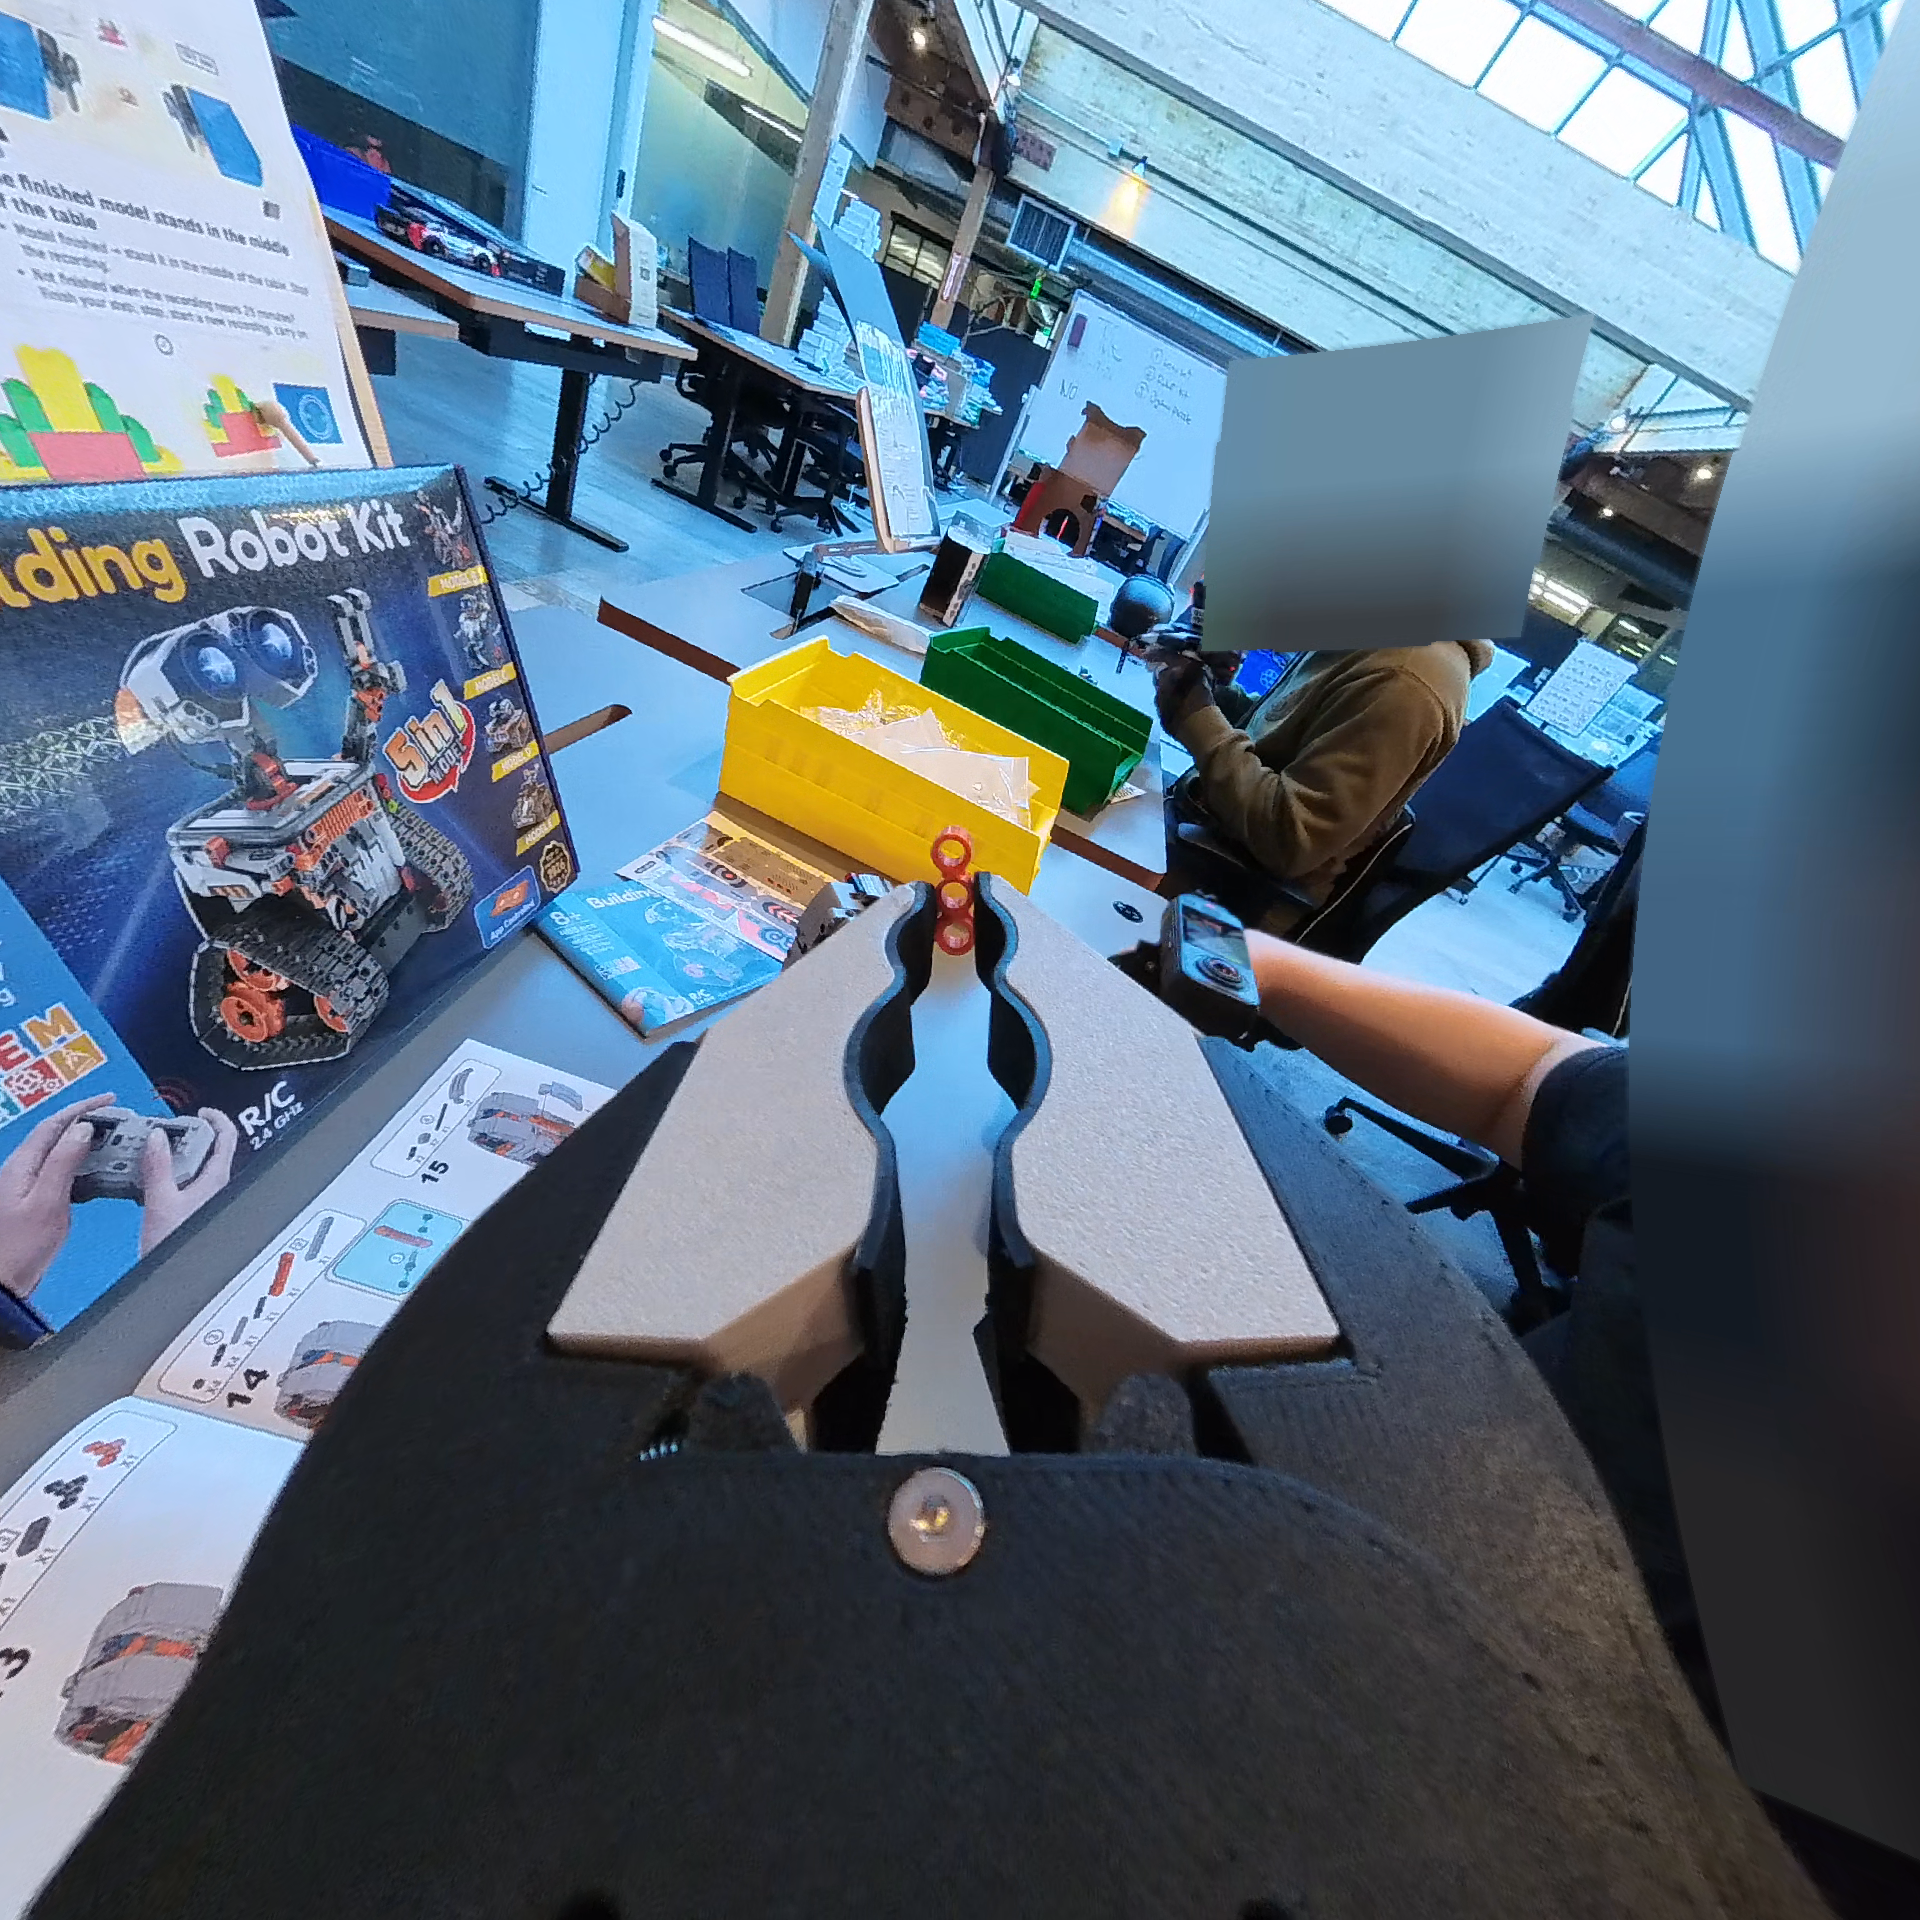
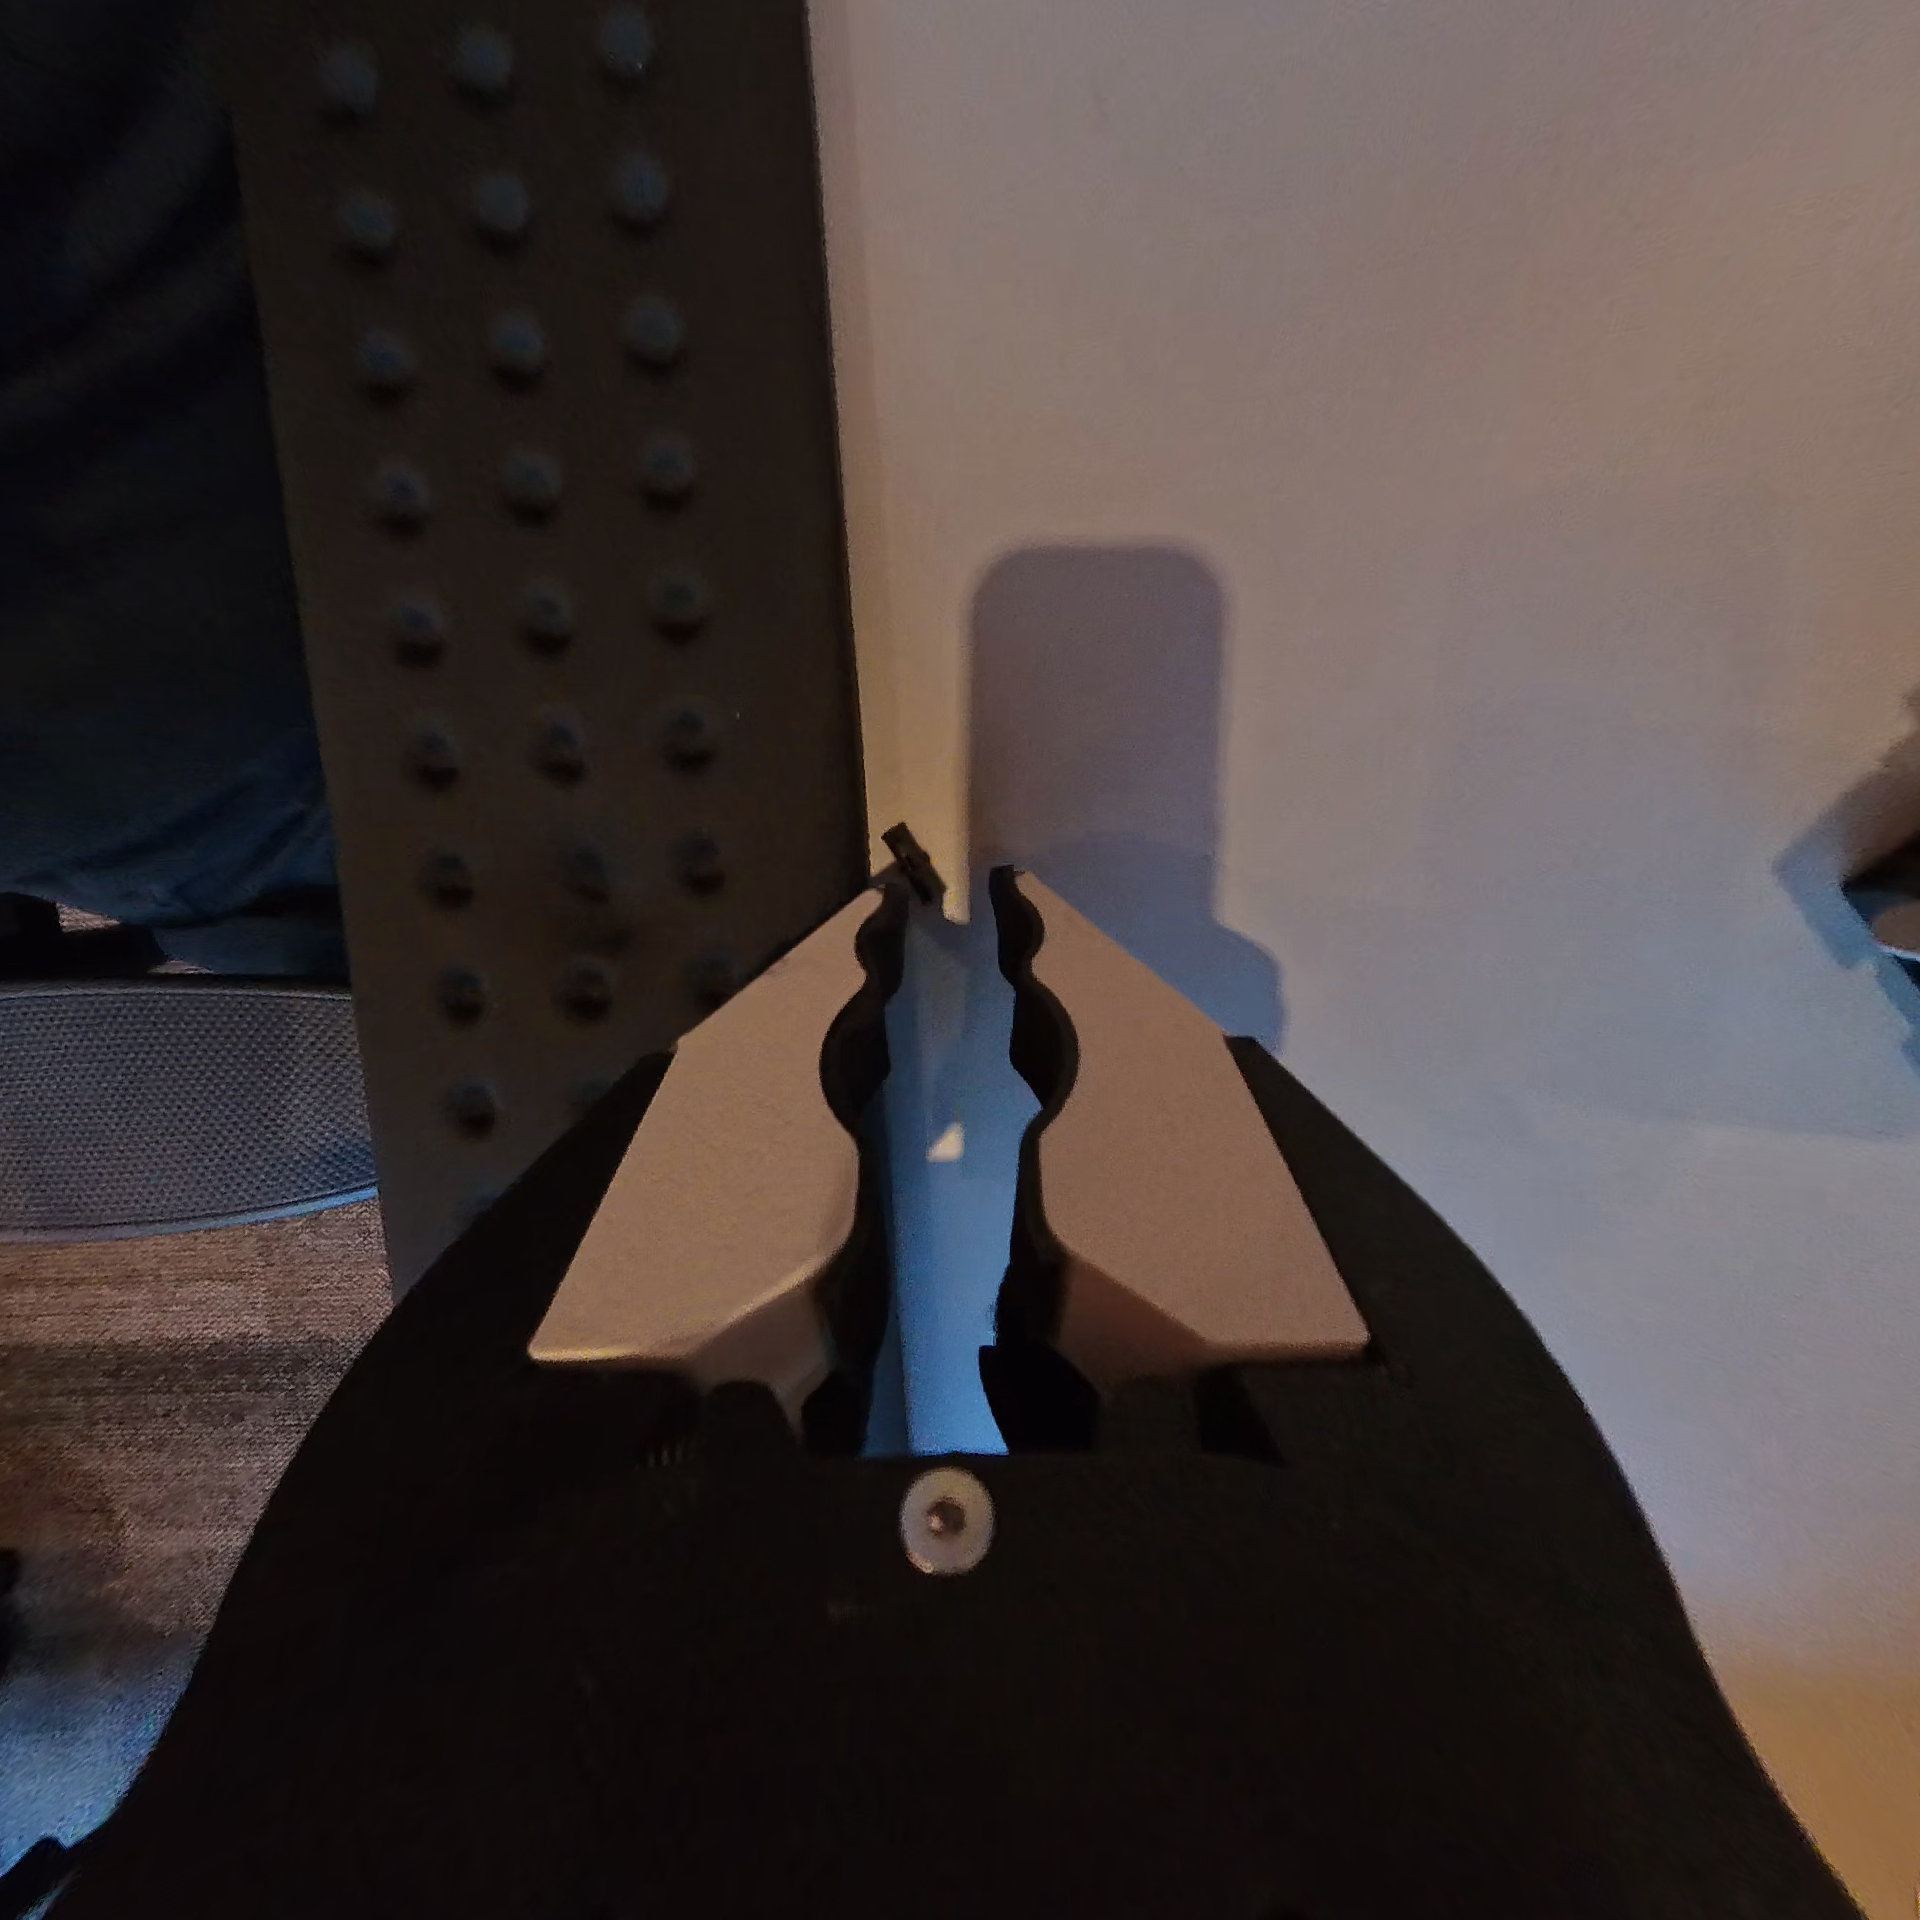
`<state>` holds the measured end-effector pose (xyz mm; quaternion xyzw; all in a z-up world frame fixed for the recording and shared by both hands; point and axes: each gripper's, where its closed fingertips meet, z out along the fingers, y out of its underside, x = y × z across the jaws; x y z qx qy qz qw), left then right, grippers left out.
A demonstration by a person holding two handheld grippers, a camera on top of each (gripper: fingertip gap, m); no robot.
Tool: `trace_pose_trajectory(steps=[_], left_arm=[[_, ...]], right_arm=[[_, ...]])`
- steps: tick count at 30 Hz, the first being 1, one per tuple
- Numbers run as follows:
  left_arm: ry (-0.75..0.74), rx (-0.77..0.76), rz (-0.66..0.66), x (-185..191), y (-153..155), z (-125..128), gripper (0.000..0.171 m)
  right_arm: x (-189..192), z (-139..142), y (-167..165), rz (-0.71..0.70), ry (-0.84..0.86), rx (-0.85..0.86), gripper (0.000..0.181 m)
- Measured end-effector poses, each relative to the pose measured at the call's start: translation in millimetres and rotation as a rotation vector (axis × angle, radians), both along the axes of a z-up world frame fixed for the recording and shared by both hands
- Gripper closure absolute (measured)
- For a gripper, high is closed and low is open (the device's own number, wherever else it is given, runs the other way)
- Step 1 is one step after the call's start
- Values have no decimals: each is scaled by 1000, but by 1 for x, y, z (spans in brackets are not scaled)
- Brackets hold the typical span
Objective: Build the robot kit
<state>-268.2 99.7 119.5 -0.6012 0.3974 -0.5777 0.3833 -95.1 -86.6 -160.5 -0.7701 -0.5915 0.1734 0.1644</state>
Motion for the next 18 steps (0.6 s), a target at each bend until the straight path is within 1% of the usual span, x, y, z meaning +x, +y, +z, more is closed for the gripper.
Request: trace_pose_trajectory(steps=[2,3,4,7,9,11,13,14,16,18], left_arm=[[1,-5,-1,0,1,-1,168],[1,-8,-3,0,1,-1,168],[2,-10,-4,0,1,-2,168],[5,-13,-8,1,2,-3,168],[11,-17,-8,1,3,-5,168],[10,-22,-6,1,5,-6,168],[7,-26,-6,-1,5,-5,168],[4,-25,-6,-3,4,-4,168],[-8,-18,-6,-6,4,0,168],[-17,-16,-7,-8,4,2,168]], right_arm=[[1,-6,-1,11,-19,-9,168],[-3,-4,-1,15,10,-14,176],[-4,-5,-2,15,27,-31,181],[-20,-4,23,-63,128,-6,181],[-37,-3,37,-78,187,-8,181],[-45,-4,55,-100,160,30,181],[-41,0,69,-143,93,84,181],[-39,6,69,-173,89,83,181],[-34,14,54,-196,96,22,180],[-17,15,40,-194,39,39,173]])
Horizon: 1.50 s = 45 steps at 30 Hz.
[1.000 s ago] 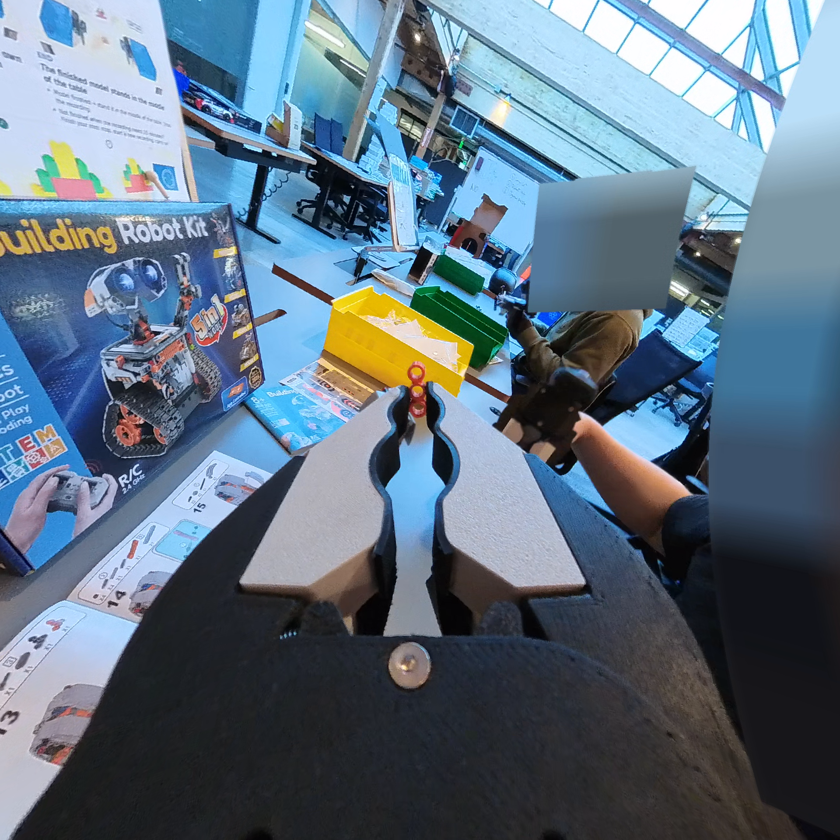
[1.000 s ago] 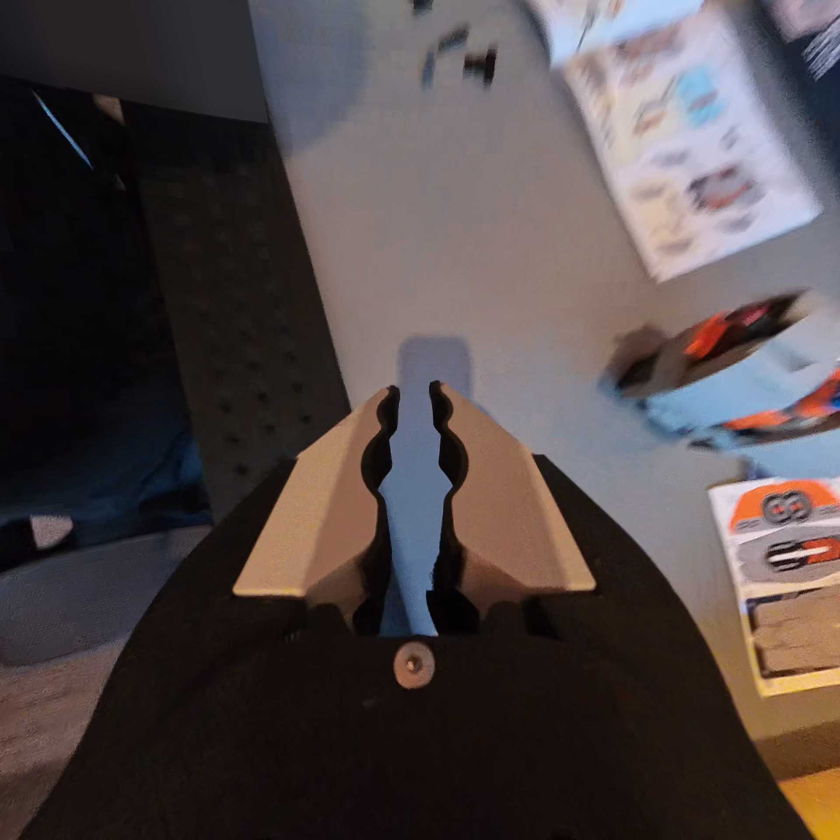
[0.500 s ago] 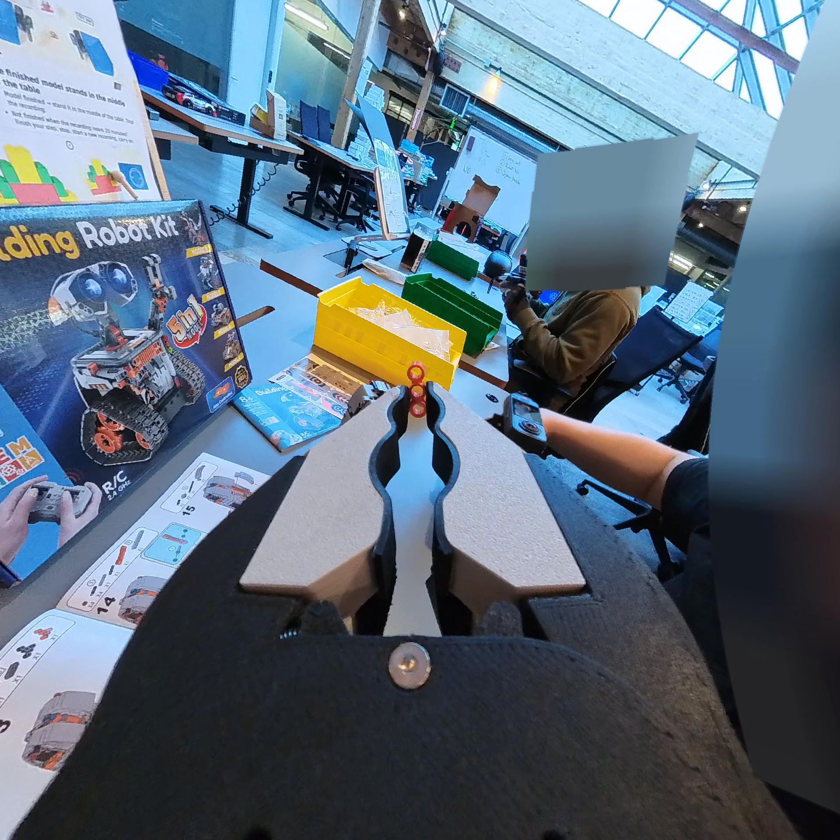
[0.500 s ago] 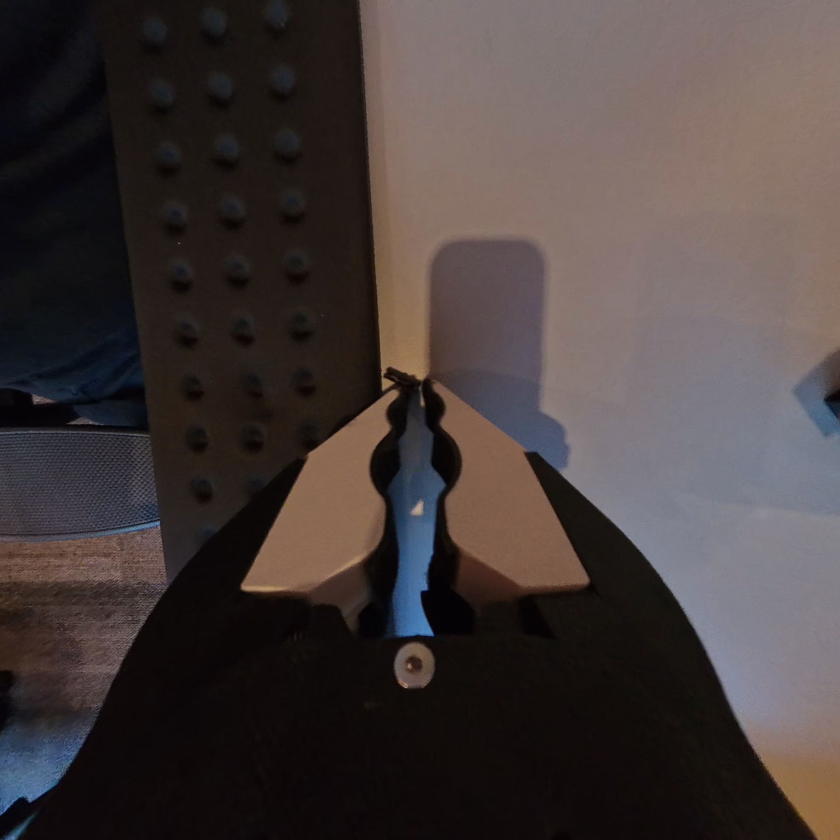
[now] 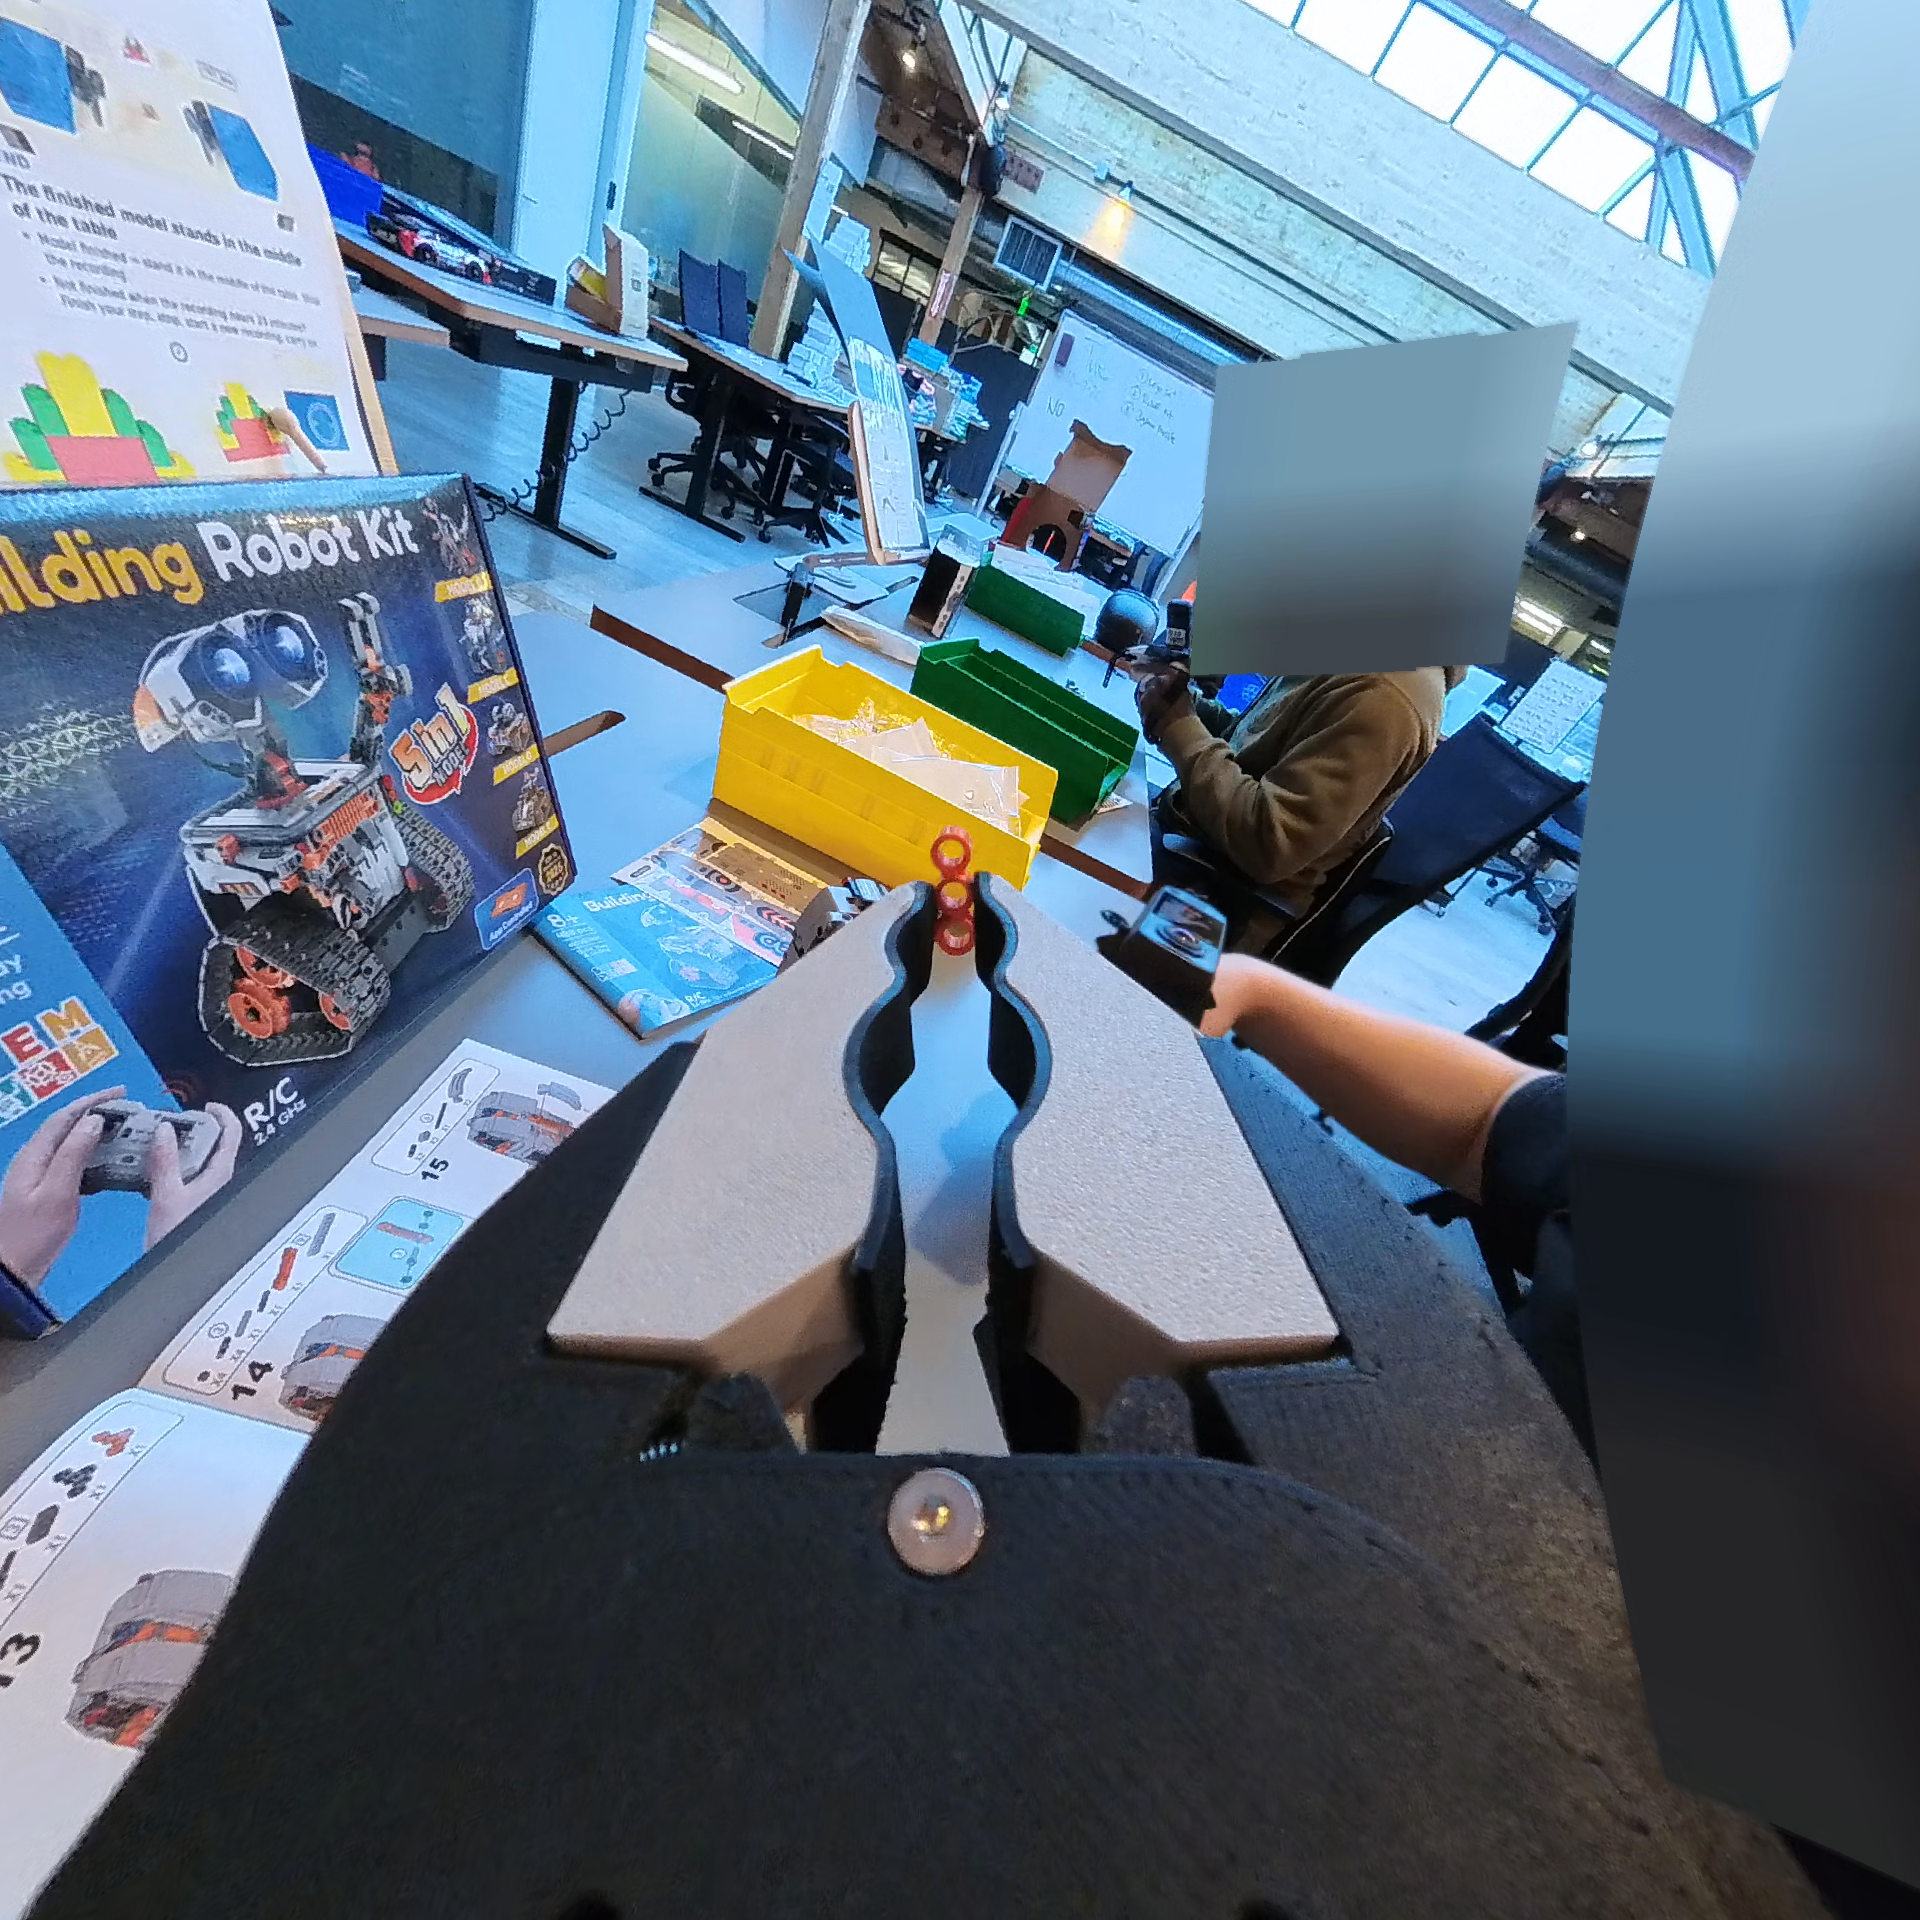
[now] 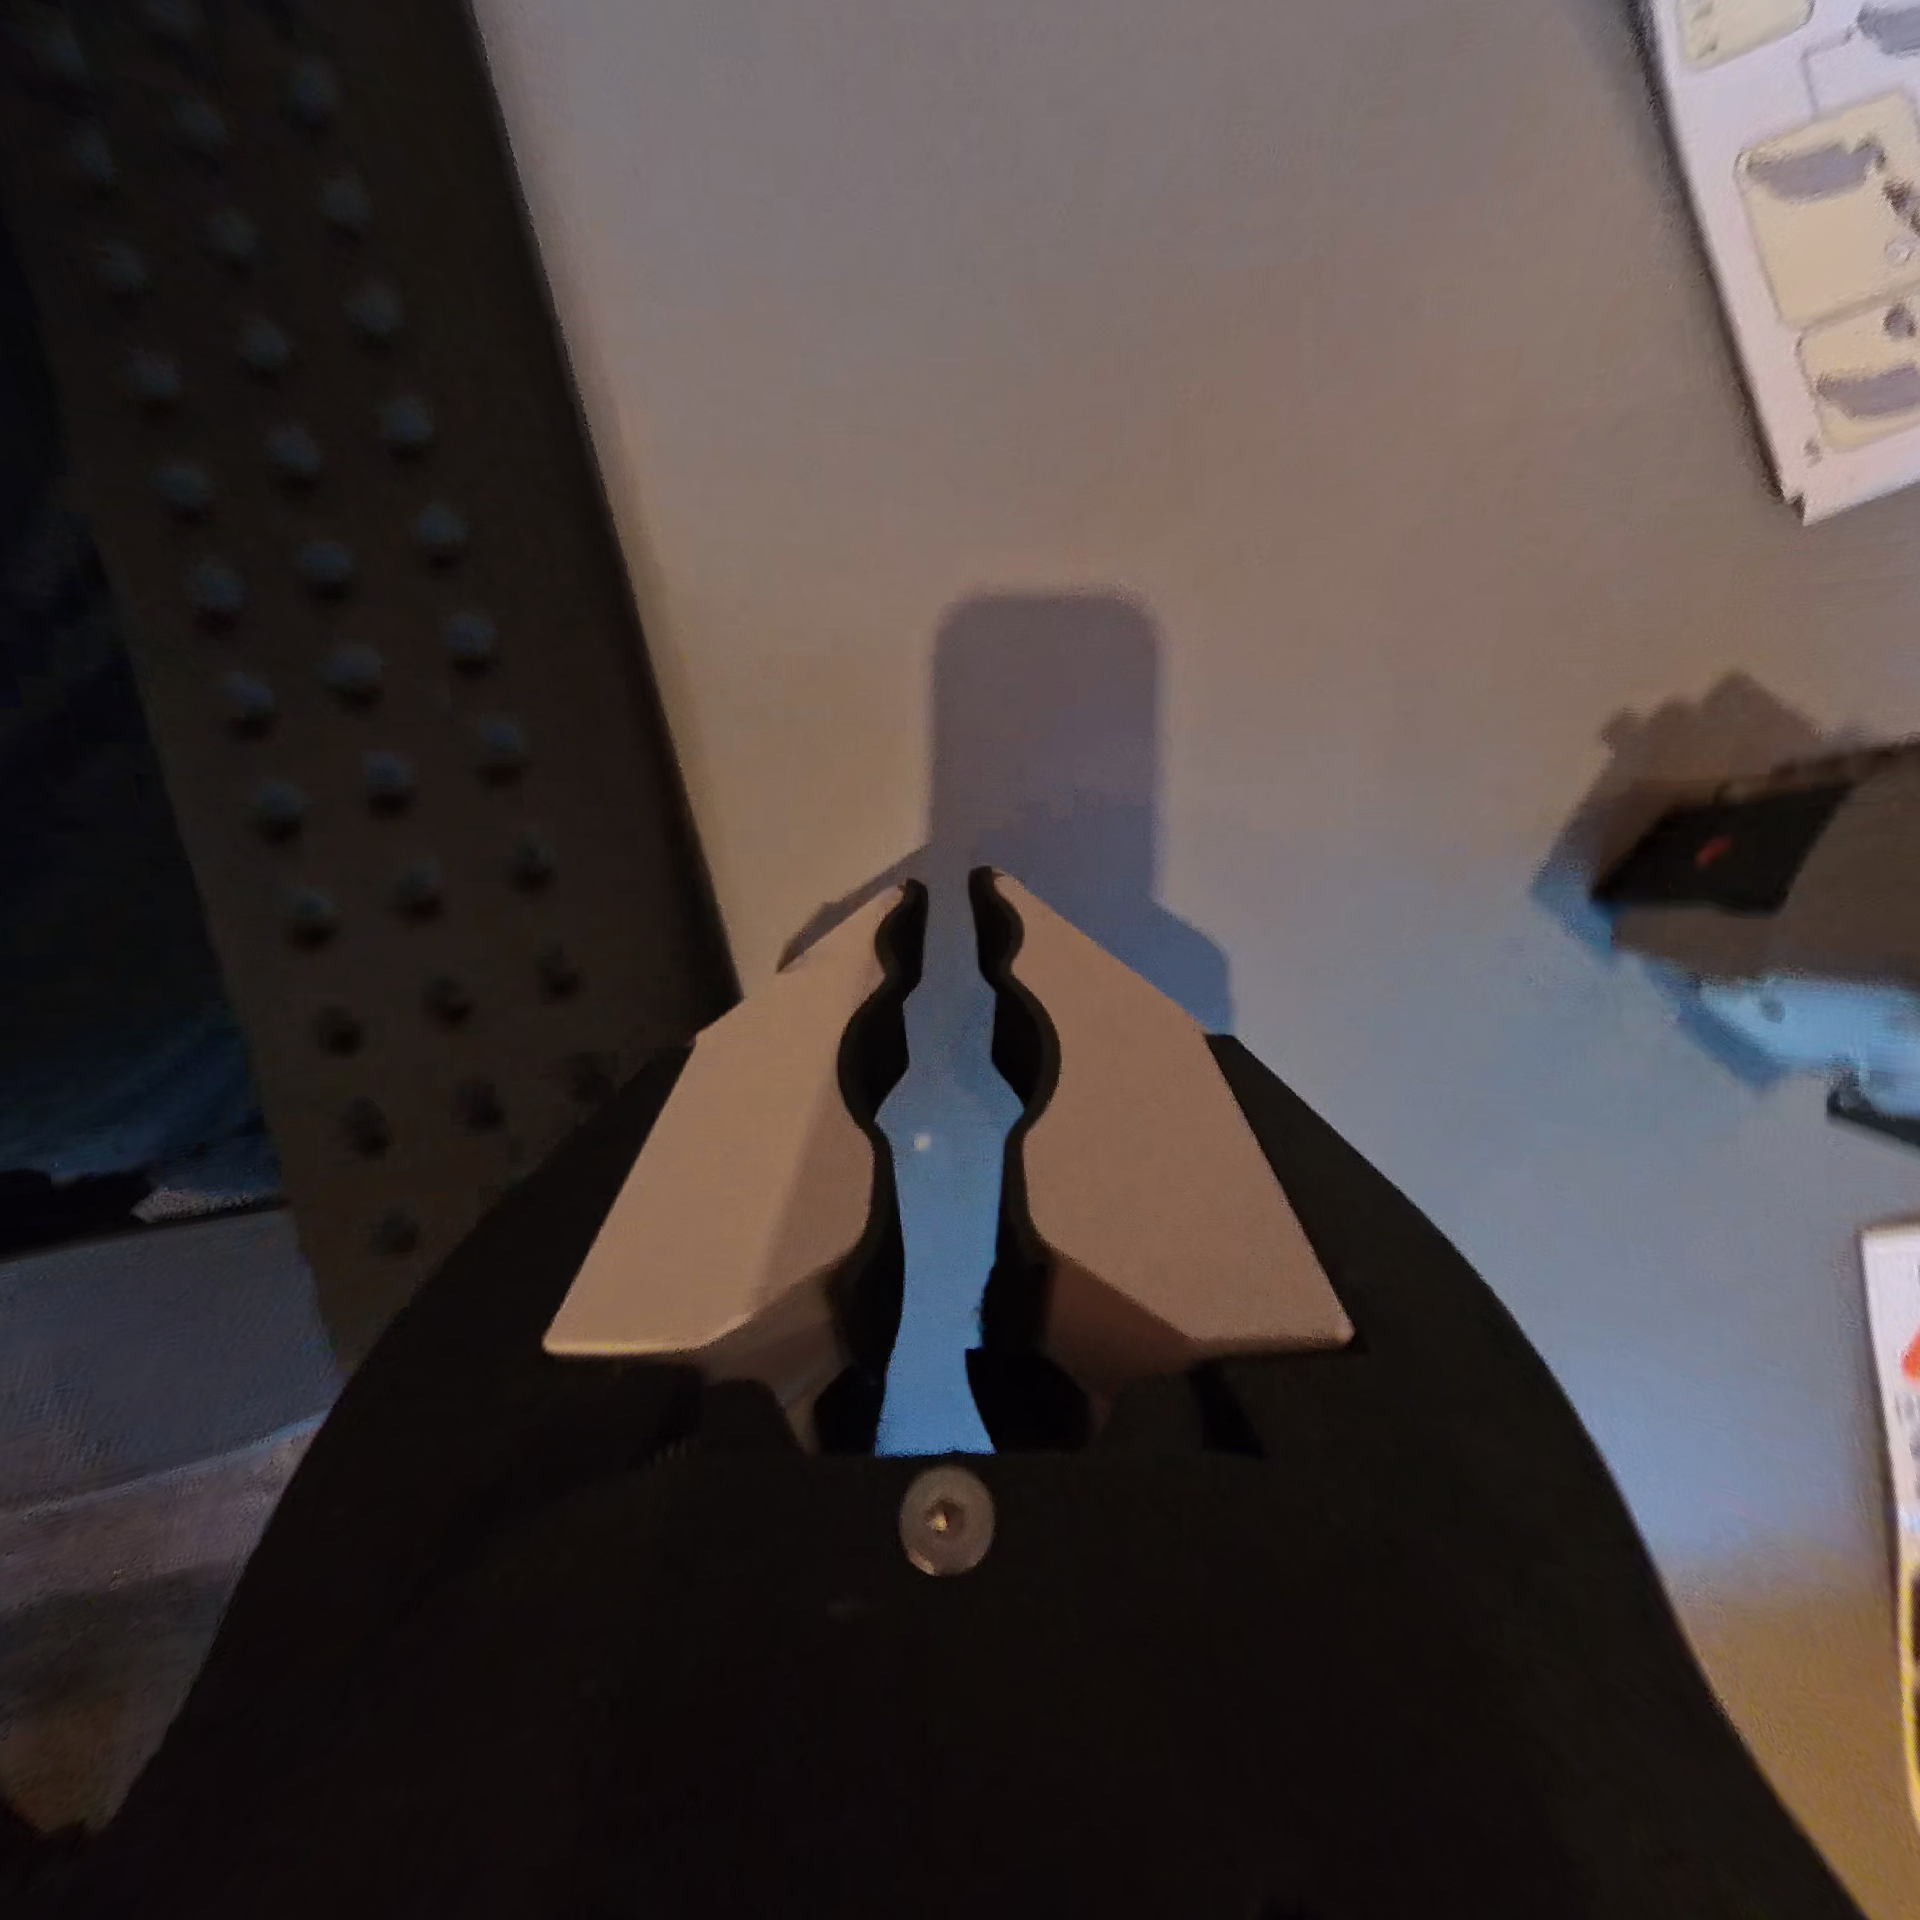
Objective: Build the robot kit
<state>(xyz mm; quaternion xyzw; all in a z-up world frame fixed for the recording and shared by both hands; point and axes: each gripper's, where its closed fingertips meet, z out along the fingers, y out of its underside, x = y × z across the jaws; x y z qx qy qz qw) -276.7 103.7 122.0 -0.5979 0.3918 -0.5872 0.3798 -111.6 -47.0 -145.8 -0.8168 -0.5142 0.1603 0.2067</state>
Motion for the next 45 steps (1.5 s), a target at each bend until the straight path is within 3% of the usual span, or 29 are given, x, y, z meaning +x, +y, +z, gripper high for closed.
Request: trace_pose_trajectory(steps=[4,12,19,22,27,31,34,45], left_arm=[[-10,-12,-11,-1,1,1,168],[-14,3,-10,-4,-2,4,168],[-10,15,-13,-4,-6,5,168],[-9,16,-16,-3,-7,5,168],[4,9,-26,-1,-6,1,168],[9,1,-34,0,-7,-1,168],[3,6,-31,-2,-6,1,168],[5,17,-37,-3,-11,3,168]], right_arm=[[20,1,-19,-137,1,-116,167],[16,-12,-42,13,-29,-83,168],[12,-19,-40,50,58,-89,170],[11,-20,-35,73,78,-33,180],[5,-17,-21,42,124,0,181],[8,-11,-20,-2,67,-31,181],[7,-3,-30,-9,84,-53,169],[8,-17,-37,-34,30,-110,165]])
